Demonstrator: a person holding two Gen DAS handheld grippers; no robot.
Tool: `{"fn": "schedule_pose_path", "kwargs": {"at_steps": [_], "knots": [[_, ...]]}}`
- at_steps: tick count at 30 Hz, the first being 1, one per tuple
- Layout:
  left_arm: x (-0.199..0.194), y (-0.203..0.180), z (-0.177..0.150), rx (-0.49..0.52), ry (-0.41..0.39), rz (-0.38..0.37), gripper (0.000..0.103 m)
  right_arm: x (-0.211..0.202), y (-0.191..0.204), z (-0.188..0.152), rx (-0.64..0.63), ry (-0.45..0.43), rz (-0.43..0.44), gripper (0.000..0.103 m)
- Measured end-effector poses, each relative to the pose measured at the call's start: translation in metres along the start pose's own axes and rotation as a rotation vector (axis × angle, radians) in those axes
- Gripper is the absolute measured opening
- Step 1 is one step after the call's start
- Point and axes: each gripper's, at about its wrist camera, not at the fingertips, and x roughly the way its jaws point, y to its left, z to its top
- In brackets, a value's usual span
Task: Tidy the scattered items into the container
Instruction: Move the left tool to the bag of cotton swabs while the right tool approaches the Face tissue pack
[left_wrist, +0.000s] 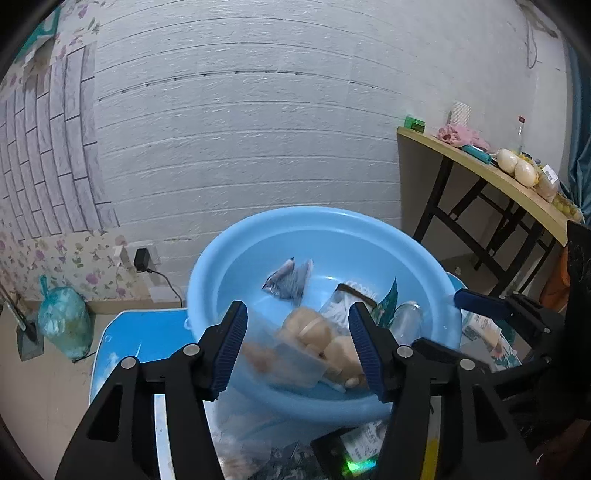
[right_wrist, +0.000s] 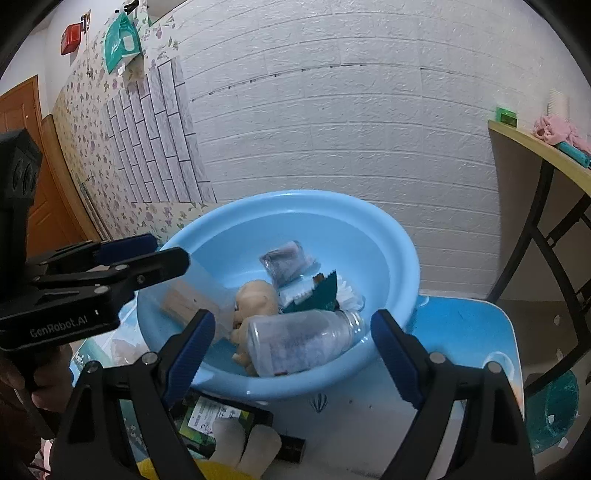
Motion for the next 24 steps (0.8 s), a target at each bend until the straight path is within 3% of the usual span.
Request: {"fn": "schedule_pose_path", "kwargs": {"at_steps": [2,9,13,18,24], "knots": [[-0.005,0.006,-0.004,-0.01,0.0,0.014,0.064,-0.004,-0.003,-0.003,0.012,0.003,-0.001,0.088],[-0.026,0.031,-0.023,-0.055,0.004,0.08,0.069,-0.021,-0.023,-0.018,0.076,0.013,-0.044,0.088],[-0.031,0.042,-0.035,-0.077,0.017,0.111,0.078,-0.03,-0.034,-0.026,0.099,0.019,-0.084,0.088],[-0.027,0.052,-0.057,-0.1,0.078,0.152,0.089,-0.039,-0.05,-0.039,0.136,0.036,-0.13,0.088],[-0.013,0.061,-0.083,-0.138,0.171,0.181,0.09,-0.042,-0.059,-0.061,0.166,0.083,-0.166,0.088]]}}
